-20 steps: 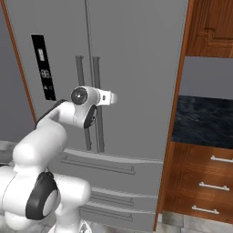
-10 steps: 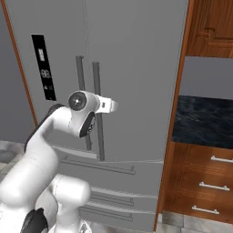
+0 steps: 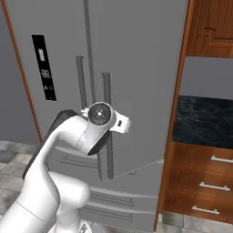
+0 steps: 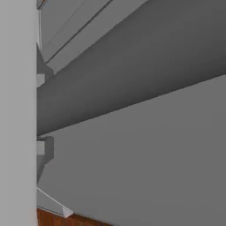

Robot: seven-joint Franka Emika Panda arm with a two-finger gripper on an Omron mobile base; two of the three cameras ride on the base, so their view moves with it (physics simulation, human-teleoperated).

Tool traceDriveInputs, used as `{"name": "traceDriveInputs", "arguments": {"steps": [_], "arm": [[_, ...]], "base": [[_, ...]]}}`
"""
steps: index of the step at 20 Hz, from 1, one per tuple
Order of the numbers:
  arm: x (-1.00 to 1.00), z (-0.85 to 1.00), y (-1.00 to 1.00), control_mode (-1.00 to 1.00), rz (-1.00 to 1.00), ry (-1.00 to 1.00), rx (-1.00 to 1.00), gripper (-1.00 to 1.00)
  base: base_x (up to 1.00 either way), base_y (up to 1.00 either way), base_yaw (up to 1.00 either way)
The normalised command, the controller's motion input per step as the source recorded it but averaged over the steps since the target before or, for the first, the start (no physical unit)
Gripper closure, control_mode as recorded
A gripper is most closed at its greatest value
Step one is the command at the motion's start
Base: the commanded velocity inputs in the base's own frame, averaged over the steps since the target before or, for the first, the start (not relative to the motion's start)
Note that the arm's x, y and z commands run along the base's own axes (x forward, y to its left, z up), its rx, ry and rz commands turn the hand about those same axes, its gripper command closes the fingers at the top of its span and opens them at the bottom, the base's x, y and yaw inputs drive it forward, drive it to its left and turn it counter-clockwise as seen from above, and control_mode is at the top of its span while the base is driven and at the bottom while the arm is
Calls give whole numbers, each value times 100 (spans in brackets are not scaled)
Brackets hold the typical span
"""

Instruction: Retrieve a lemon from the fridge and place it on the cutting board with the fish.

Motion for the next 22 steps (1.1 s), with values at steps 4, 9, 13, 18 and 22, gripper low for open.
{"name": "traceDriveInputs", "arguments": {"steps": [4, 9, 13, 18, 22], "arm": [[-100, 57, -81, -100, 3, 17, 21, 100], [-100, 31, -85, -100, 5, 10, 16, 100], [-74, 9, -86, -100, 8, 6, 15, 100], [-74, 21, 25, -100, -3, 4, -6, -100], [-13, 77, 100, -100, -4, 18, -40, -100]], "base": [[0, 0, 0], [0, 0, 0], [0, 0, 0], [0, 0, 0], [0, 0, 0]]}}
